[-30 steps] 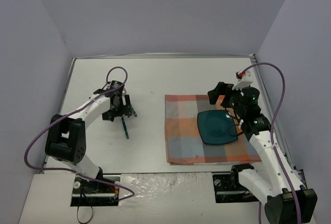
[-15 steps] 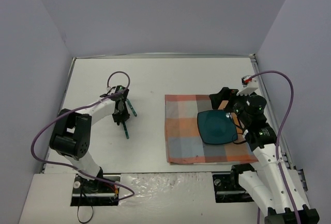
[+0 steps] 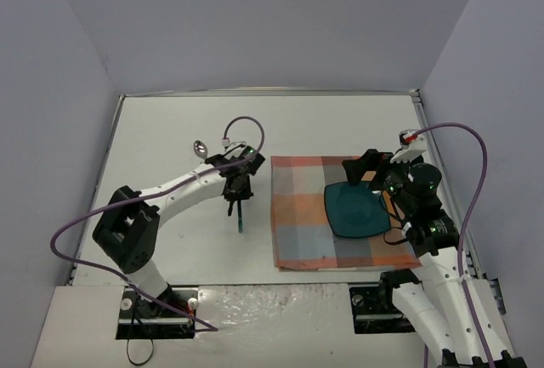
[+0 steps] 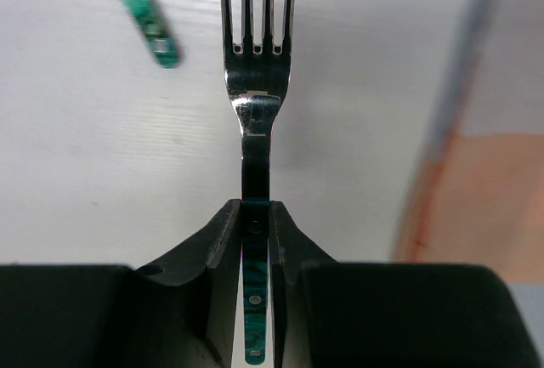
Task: Set the dinner table for one person
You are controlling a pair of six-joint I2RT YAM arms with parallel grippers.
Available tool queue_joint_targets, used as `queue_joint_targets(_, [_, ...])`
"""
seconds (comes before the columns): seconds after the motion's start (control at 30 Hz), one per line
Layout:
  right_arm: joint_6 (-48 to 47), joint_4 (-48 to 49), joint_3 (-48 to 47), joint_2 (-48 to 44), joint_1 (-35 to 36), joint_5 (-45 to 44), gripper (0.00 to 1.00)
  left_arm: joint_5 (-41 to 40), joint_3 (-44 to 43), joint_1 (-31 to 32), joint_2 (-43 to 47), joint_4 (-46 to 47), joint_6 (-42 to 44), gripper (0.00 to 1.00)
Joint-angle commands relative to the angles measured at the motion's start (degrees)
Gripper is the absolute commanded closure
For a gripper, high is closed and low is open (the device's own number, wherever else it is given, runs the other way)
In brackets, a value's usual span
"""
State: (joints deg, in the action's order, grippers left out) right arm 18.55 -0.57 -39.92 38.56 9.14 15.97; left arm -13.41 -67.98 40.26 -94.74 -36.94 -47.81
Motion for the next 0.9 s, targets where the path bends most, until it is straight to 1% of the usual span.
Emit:
queue_joint_targets(0.0, [1.03, 1.01, -3.23, -1.68, 0.77, 0.9, 0.0, -3.09, -12.5, 7.05, -2.05, -4.24, -7.48, 1.0])
queue_joint_targets(0.1, [0.93, -0.55, -3.9, -2.92, 0.79, 0.61, 0.0, -1.62, -18.46, 10.17, -7.8, -4.71, -8.79, 1.0])
queue_joint_targets(0.17, [0.74, -2.5, -4.23, -3.77, 0.79, -0.15, 0.0, -1.6, -24.99, 12.78, -12.26, -5.71, -9.93, 1.0])
queue_joint_targets(0.2, [0.54, -2.95, -4.38, -4.26, 0.79, -0.54, 0.0, -1.5, -26.79, 13.87, -14.96, -6.25, -10.38, 1.0])
queue_joint_targets(0.33, [0.09, -4.4, -4.47, -5.64, 0.79, -1.27, 0.0, 0.5, -30.29, 15.6, -20.89, -5.82, -12.32, 1.0])
queue_joint_targets(0.47, [-0.24, -5.28, -3.89, -6.76, 0.79, -1.53, 0.0, 2.39, -30.28, 16.04, -24.27, -4.26, -14.2, 1.0])
queue_joint_targets(0.6, [-0.69, -6.29, -3.35, -7.74, 0.79, -2.06, 0.0, 2.98, -30.43, 16.72, -25.46, -3.93, -14.12, 1.0])
queue_joint_targets(0.7, [-1.24, -6.76, -3.59, -7.83, 0.79, -2.32, 0.0, 3.3, -29.91, 17.07, -25.43, -4.46, -14.38, 1.0])
queue_joint_targets(0.87, [-1.64, -7.13, -3.99, -7.45, 0.79, -2.44, 0.0, 4.62, -26.39, 17.27, -23.62, -3.36, -15.83, 1.0])
